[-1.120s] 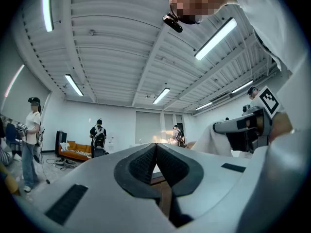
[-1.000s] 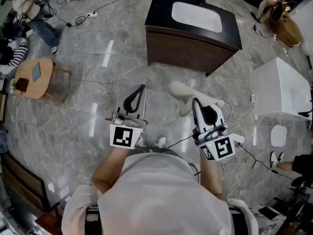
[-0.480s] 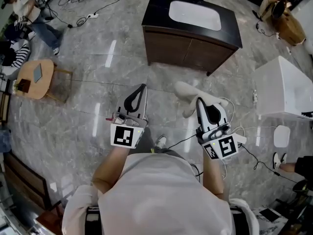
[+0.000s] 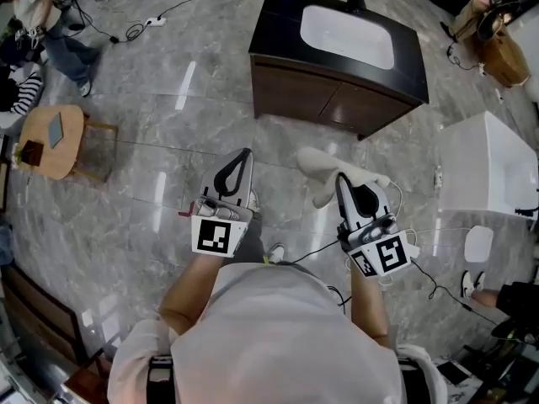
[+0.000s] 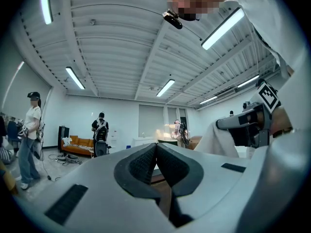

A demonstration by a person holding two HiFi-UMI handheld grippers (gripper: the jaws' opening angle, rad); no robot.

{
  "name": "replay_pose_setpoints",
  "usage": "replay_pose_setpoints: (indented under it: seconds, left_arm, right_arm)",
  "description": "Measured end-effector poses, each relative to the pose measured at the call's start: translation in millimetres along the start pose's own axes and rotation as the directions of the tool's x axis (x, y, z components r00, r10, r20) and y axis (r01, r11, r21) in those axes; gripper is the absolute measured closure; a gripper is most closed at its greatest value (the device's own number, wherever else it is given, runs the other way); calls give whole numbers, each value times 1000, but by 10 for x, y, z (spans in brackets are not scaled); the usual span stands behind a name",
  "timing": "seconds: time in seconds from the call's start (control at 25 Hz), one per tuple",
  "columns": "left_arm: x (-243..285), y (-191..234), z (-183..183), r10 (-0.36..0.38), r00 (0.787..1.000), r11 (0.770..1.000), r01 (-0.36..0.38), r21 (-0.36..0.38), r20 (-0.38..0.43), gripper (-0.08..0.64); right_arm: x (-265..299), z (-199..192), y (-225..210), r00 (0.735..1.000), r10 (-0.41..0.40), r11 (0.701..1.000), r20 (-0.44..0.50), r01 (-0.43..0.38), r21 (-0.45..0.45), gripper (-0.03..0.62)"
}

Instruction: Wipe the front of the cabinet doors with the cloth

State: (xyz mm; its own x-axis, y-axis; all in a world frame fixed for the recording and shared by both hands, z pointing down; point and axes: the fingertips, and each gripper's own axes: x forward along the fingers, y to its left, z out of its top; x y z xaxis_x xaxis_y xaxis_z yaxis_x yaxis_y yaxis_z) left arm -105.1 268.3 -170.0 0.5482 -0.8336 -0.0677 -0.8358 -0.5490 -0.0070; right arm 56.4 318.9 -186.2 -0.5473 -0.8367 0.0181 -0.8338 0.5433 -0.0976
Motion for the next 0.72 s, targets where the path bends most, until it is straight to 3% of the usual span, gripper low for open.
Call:
replay_pose_setpoints:
  seconds: [0.2, 0.44, 0.72]
  left_arm:
    - [693, 636, -84, -17, 1000, 1000, 17, -8, 16, 543]
    - [1345, 1043, -175, -87, 996, 995, 88, -56, 23, 543]
    - [1929, 991, -253, -107, 994, 991, 107, -84, 8, 543]
  right_arm:
    - [910, 61, -312, 1000, 0, 1000, -24, 0, 0, 540]
    - [1547, 179, -629, 998, -55, 998, -30, 55, -20, 540]
    - [1705, 256, -1058, 996, -86, 995, -35, 85, -47, 540]
